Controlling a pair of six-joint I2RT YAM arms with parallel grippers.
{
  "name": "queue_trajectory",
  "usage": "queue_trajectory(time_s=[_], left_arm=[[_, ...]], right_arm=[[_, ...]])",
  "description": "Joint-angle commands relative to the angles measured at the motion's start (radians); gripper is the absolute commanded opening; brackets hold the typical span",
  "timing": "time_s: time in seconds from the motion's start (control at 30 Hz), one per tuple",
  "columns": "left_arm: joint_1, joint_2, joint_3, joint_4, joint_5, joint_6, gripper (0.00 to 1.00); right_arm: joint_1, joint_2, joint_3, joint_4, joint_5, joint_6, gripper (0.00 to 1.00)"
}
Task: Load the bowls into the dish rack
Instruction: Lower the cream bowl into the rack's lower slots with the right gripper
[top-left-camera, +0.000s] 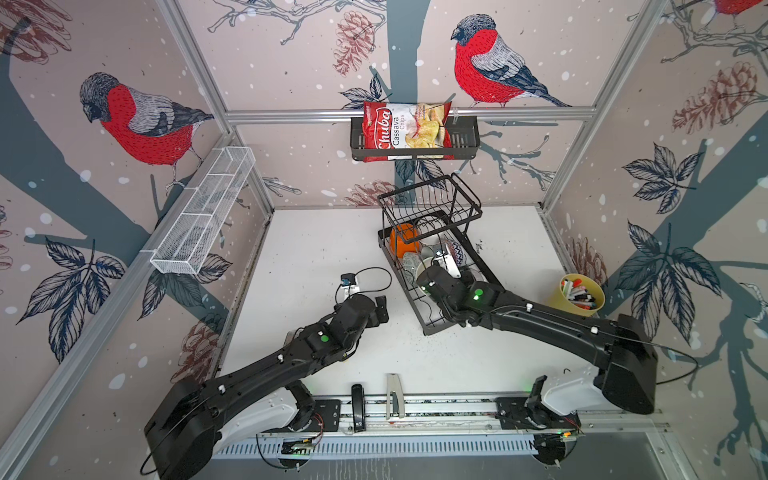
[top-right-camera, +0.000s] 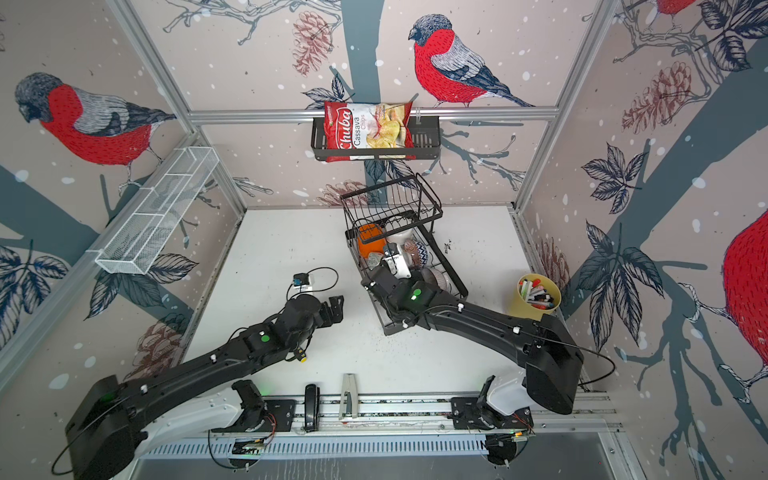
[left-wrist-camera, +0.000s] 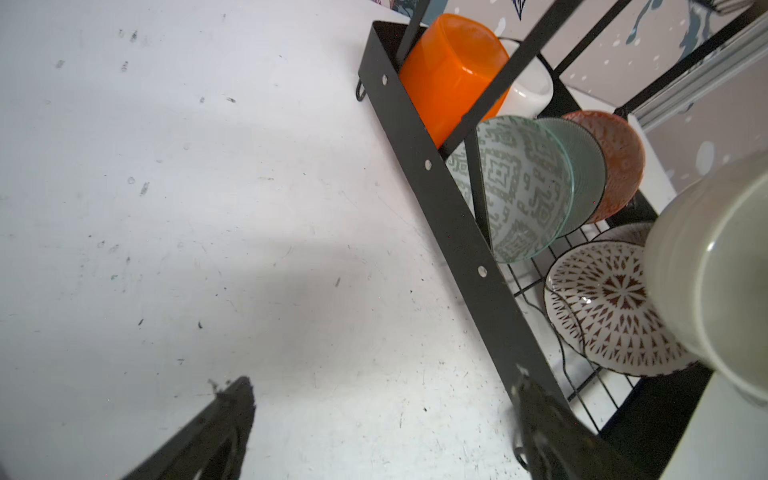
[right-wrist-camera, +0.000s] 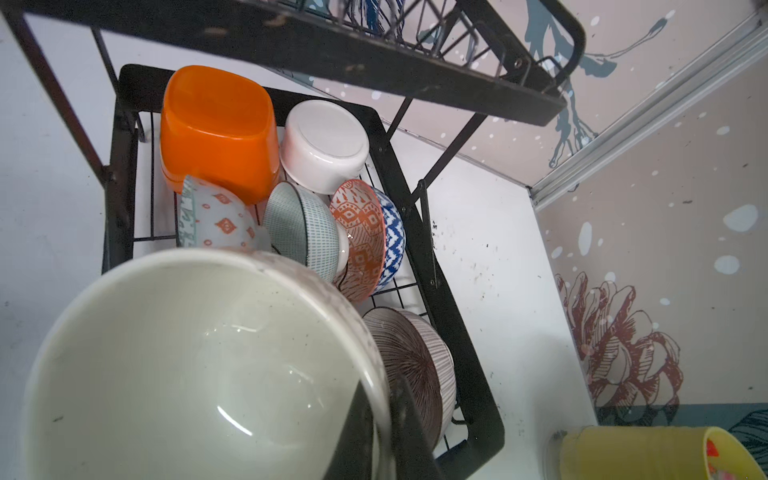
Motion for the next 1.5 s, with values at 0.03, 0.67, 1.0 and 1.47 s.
queue_trajectory(time_s=[0.03, 0.67, 1.0, 1.47], left_arm=[[0.017, -0.069, -0.003, 0.037, 0.024, 0.011, 0.96], [0.027, -0.258, 0.015, -0.038, -0.048, 0.023, 0.96], [0.027, -0.298, 0.012, -0.074, -0.085, 0.018, 0.97], [0.031, -0.297, -0.015, 0.071, -0.072, 0.107, 0.96]], right_arm=[[0.042, 0.032, 0.001, -0.009, 0.173, 0.028, 0.0], [0.141, 0.194, -0.061, -0.005, 0.398, -0.011, 0.0], [0.155, 0.29, -0.047, -0.096, 0.447, 0.075, 0.0], [0.107, 0.425, 0.025, -0.305, 0.516, 0.284, 0.0]])
